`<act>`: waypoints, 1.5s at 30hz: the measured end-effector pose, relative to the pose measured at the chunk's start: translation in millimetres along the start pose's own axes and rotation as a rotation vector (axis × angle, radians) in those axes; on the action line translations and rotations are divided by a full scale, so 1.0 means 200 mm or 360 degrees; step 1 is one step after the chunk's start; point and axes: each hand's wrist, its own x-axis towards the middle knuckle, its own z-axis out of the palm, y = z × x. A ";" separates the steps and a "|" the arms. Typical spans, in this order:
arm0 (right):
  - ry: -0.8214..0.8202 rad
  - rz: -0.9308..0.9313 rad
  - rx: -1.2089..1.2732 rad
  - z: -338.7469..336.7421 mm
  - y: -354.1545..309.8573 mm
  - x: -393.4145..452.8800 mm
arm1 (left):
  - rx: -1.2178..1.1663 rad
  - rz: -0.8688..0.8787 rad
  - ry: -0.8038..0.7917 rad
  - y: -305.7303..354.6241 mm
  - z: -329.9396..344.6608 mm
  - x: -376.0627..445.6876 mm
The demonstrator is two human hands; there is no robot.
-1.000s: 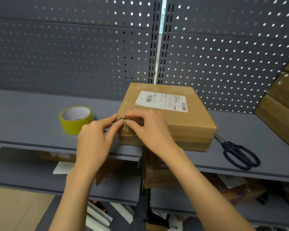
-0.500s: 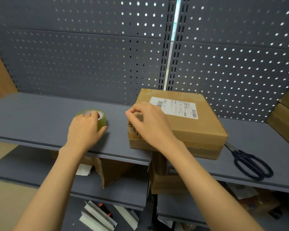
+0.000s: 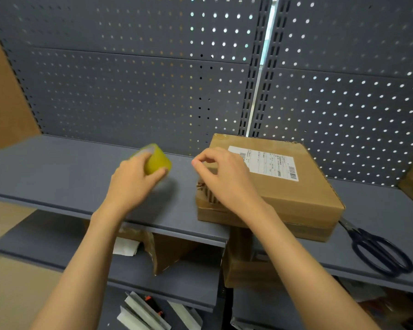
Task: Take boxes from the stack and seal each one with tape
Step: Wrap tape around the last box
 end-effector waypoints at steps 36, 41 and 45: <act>-0.0274 -0.0416 0.0829 -0.39 0.07 -0.33 | -0.1172 -0.0035 0.0044 0.67 0.00 -0.70; -0.0107 -0.0406 0.0841 -0.37 0.08 -0.34 | -0.1178 -0.0065 0.0005 0.67 0.01 -0.70; -0.0054 -0.0375 0.0817 -0.32 0.05 -0.32 | -0.1201 -0.0067 -0.0139 0.63 -0.02 -0.68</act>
